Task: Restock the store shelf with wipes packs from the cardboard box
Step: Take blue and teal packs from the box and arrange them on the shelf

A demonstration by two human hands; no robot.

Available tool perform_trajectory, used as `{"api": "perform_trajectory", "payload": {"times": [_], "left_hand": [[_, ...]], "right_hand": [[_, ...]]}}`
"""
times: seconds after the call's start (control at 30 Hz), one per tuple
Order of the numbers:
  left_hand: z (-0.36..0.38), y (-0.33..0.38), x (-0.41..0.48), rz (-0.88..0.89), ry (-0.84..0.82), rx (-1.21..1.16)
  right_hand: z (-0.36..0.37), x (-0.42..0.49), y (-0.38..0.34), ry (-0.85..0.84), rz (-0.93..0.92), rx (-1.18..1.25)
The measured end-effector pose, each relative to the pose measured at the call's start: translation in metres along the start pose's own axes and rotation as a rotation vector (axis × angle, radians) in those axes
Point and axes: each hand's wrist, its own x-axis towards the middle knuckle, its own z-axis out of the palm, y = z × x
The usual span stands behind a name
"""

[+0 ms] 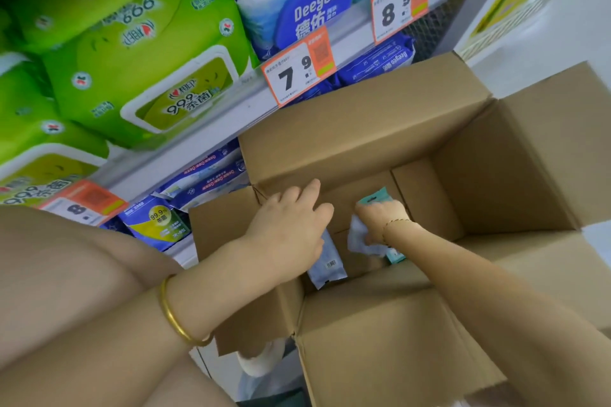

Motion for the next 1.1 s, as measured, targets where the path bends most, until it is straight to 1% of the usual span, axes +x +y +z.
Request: {"api": "perform_trajectory", "payload": {"times": [0.07,0.13,0.2,0.27,0.3,0.37,0.4,0.43,0.47,0.5,0.57,0.6,0.63,0.67,0.73,0.8,0.87,0.93,1.0,1.03,1.1], "left_hand": [[-0.005,0.002,-0.001,-0.022,-0.004,-0.07],[-0.008,0.005,-0.003,-0.032,0.011,-0.19],[-0.01,0.011,-0.006,-0.016,0.039,-0.352],[-0.012,0.018,-0.012,0.004,0.101,-0.481],[-0.013,0.021,-0.014,0.009,0.168,-0.486],[-0.016,0.019,-0.017,-0.017,0.383,-0.47],[-0.019,0.015,-0.018,-0.029,0.515,-0.54],[-0.023,0.01,-0.02,-0.039,0.641,-0.664],[-0.029,0.003,-0.025,-0.056,0.724,-0.831],[-0.036,-0.002,-0.03,-0.069,0.735,-1.028],[-0.046,-0.008,-0.043,-0.028,0.629,-1.451],[-0.05,-0.009,-0.05,0.006,0.564,-1.619],[-0.053,-0.01,-0.056,0.037,0.511,-1.744],[-0.055,-0.011,-0.062,0.066,0.473,-1.828],[-0.06,-0.012,-0.07,0.111,0.429,-1.949],[-0.063,-0.011,-0.077,0.139,0.416,-2.018],[-0.064,-0.008,-0.084,0.16,0.404,-2.037],[-0.068,-0.011,-0.092,0.13,0.419,-2.032],[-0.078,-0.02,-0.103,0.062,0.495,-1.995],[-0.084,-0.027,-0.109,0.036,0.546,-1.931],[-0.1,-0.04,-0.127,0.021,0.655,-1.687]], "right_hand": [[-0.028,-0.026,0.012,0.112,0.096,0.26],[-0.057,-0.053,0.023,0.195,0.182,0.583],[-0.083,-0.08,0.024,0.245,0.204,0.935],[-0.103,-0.109,0.011,0.23,0.176,1.336],[-0.112,-0.122,0.003,0.204,0.137,1.506],[-0.127,-0.147,-0.013,0.179,0.022,1.691],[-0.133,-0.159,-0.019,0.175,-0.052,1.743],[-0.139,-0.17,-0.022,0.169,-0.134,1.78],[-0.144,-0.181,-0.024,0.192,-0.195,1.79],[-0.148,-0.187,-0.023,0.242,-0.211,1.779],[-0.154,-0.194,-0.017,0.443,-0.15,1.661],[-0.154,-0.197,-0.014,0.527,-0.123,1.591],[-0.154,-0.198,-0.011,0.563,-0.121,1.545],[-0.153,-0.201,-0.011,0.55,-0.13,1.534],[-0.148,-0.208,-0.016,0.394,-0.215,1.586],[-0.145,-0.217,-0.024,0.232,-0.385,1.61],[-0.144,-0.222,-0.029,0.211,-0.507,1.535],[-0.148,-0.225,-0.03,0.276,-0.549,1.46],[-0.159,-0.232,-0.027,0.353,-0.568,1.378],[-0.166,-0.235,-0.025,0.404,-0.582,1.318],[-0.185,-0.244,-0.023,0.545,-0.622,1.142]]}}
